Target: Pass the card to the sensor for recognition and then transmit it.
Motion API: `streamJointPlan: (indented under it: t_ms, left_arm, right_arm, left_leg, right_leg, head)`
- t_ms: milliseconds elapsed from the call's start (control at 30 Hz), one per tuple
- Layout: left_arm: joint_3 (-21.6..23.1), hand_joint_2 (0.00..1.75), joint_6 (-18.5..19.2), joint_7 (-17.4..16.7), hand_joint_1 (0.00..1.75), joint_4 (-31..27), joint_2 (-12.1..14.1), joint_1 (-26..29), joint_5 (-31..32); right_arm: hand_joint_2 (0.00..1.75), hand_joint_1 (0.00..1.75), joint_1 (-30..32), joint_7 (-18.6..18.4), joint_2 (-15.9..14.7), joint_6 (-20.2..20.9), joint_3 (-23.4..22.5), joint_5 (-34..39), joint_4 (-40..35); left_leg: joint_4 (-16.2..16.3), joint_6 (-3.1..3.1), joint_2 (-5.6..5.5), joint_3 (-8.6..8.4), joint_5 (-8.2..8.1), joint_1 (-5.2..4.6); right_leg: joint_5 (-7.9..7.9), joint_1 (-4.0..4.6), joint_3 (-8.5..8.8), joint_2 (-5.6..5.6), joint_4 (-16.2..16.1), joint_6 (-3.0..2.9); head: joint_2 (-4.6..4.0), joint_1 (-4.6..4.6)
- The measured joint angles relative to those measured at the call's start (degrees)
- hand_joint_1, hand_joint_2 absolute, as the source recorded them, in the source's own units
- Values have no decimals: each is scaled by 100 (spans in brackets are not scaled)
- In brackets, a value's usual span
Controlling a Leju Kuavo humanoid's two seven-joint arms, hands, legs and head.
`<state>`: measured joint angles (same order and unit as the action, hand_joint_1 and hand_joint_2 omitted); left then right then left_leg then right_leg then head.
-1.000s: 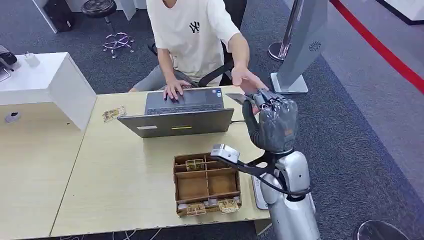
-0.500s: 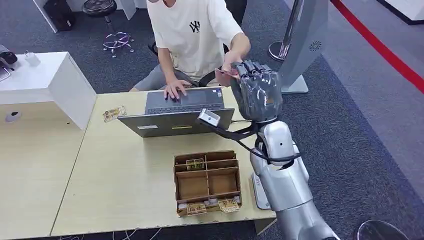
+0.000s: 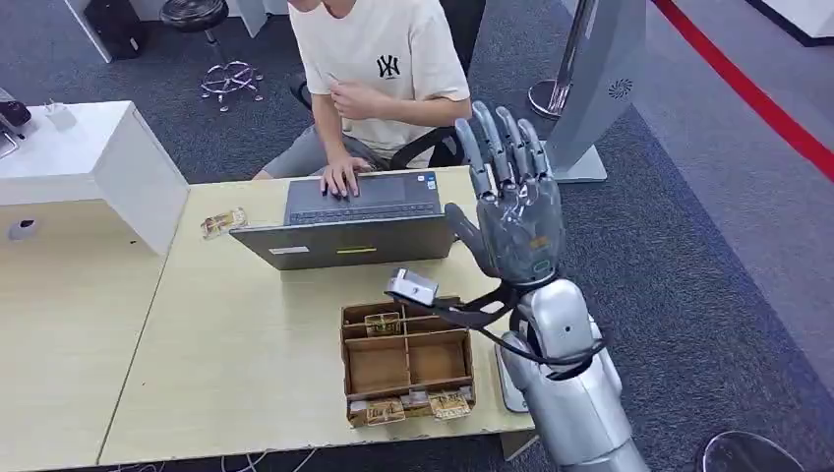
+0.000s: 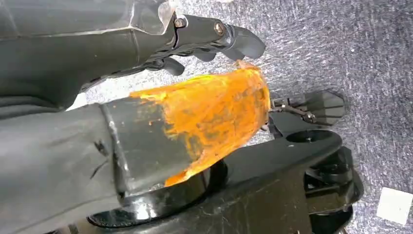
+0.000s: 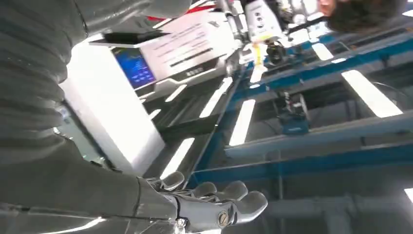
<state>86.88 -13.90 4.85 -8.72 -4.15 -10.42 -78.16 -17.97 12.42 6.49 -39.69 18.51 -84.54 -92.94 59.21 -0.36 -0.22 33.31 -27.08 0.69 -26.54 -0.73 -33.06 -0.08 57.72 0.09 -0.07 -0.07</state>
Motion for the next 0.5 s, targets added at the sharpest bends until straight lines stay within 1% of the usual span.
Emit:
streamJointPlan:
  t_ms: [100, 167, 300, 500]
  left_arm:
    - [0, 0, -28, 52, 0, 0, 0, 33, -85]
    - [0, 0, -52, 68, 0, 0, 0, 51, -122]
    - [-2, 0, -52, 68, 0, 0, 0, 76, -160]
    - [-2, 0, -52, 68, 0, 0, 0, 93, -166]
  right_arm:
    - [175, 0, 475, 431, 85, 0, 48, 70, -547]
    - [175, 0, 759, 604, 140, 2, 89, 83, -799]
    - [175, 0, 1062, 679, 197, 2, 111, 85, -1103]
    - [175, 0, 1229, 681, 236, 2, 149, 85, -1302]
  left_leg:
    - [-1, -1, 0, 5, -1, 0]
    - [-1, -1, 0, 9, -1, 0]
    - [-1, -1, 1, 10, -1, -1]
    - [-1, -1, 1, 10, 3, -1]
  right_leg:
    - [-2, 0, -5, 0, 0, 1]
    - [-2, 0, -8, 0, 0, 2]
    - [-1, 0, -9, 0, 0, 2]
    - [3, -1, -8, 1, 0, 0]
  head:
    - [0, 0]
    - [0, 0]
    - [0, 0]
    - [0, 0]
